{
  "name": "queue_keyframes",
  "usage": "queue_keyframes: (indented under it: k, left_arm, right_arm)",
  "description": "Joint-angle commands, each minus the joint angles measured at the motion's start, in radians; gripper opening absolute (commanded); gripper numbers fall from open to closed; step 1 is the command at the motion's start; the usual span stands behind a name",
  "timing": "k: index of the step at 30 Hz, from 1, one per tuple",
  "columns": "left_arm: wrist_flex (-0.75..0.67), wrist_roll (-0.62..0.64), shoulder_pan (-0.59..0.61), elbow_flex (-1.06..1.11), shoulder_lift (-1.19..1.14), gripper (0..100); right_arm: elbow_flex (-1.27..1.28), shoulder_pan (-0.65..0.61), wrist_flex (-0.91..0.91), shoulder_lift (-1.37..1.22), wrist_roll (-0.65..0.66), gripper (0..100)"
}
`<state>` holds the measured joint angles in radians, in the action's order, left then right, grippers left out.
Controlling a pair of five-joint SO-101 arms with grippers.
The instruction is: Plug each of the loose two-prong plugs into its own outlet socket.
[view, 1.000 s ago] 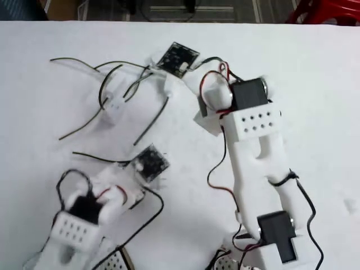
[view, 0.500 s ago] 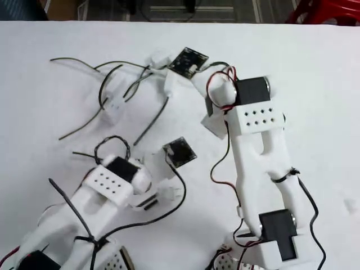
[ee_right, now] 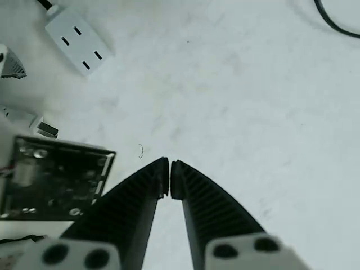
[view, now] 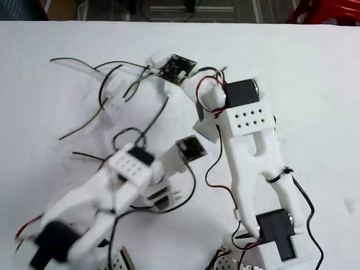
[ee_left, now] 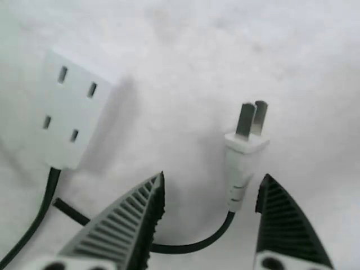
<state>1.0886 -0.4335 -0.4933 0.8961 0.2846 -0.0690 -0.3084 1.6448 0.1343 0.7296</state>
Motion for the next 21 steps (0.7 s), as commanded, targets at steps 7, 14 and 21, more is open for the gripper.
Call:
queue_keyframes:
  k: [7, 14, 21]
  left_arm:
    - [0.069, 0.114, -0.051, -0.264, -0.269, 26]
    - [0.072, 0.117, -0.122, -0.267, -0.275, 26]
    - [0.068, 0.236, -0.199, -0.262, -0.275, 26]
  right_arm:
    - [-0.005, -0.005, -0.013, 0.005, 0.005, 2.0]
    - [-0.005, -0.004, -0.025, 0.005, 0.005, 2.0]
    - [-0.005, -0.004, -0.025, 0.005, 0.005, 2.0]
